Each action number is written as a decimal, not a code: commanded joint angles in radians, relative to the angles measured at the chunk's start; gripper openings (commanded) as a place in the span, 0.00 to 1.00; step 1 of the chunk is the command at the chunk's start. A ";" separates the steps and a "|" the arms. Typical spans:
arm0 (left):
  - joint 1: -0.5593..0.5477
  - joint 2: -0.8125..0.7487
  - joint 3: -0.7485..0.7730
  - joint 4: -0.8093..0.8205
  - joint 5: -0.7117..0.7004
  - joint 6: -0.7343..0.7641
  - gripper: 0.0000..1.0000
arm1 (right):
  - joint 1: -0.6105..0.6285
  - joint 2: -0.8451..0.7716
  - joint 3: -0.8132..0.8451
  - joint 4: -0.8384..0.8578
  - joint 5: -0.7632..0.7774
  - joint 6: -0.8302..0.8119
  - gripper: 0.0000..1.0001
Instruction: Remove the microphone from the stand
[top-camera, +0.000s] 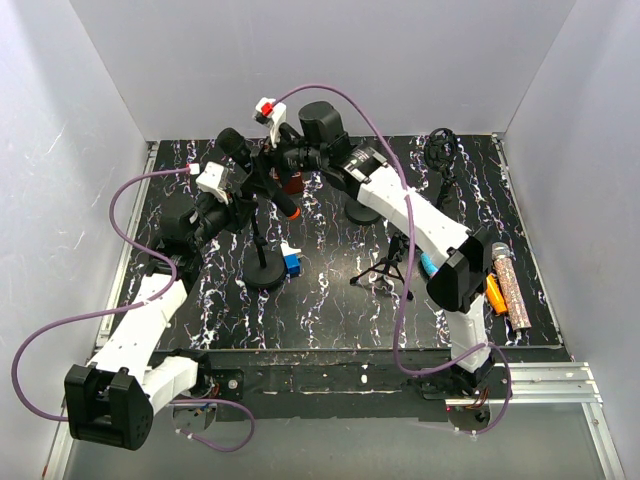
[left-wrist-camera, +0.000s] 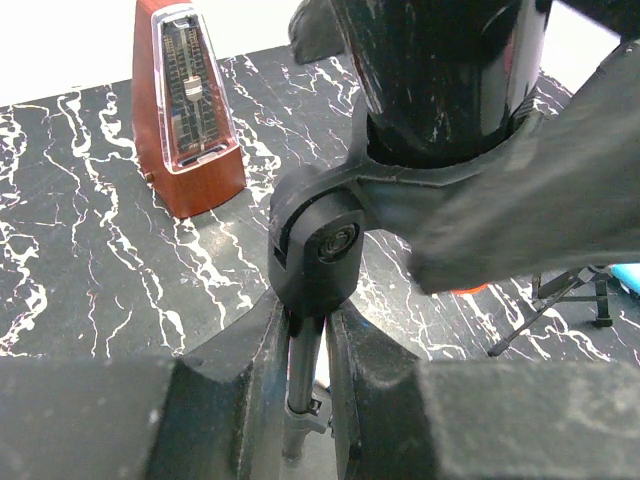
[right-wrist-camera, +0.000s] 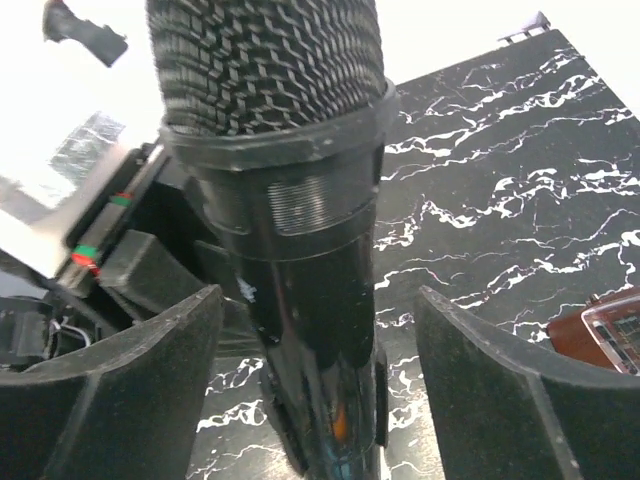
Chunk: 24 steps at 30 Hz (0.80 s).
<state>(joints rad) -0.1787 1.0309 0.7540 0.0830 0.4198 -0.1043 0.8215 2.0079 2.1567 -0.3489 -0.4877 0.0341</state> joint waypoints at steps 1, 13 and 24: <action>0.002 -0.022 -0.008 -0.026 0.016 0.003 0.00 | 0.019 -0.003 -0.020 0.163 0.078 -0.026 0.79; 0.018 -0.023 -0.045 -0.057 -0.036 0.017 0.00 | 0.010 -0.011 0.106 0.157 0.237 -0.022 0.01; 0.054 -0.014 -0.097 -0.115 -0.161 0.035 0.00 | -0.071 -0.192 -0.086 0.438 0.439 0.062 0.01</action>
<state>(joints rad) -0.1646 1.0237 0.7067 0.1539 0.3725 -0.0948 0.8604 1.9785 2.0747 -0.1993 -0.2016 0.0757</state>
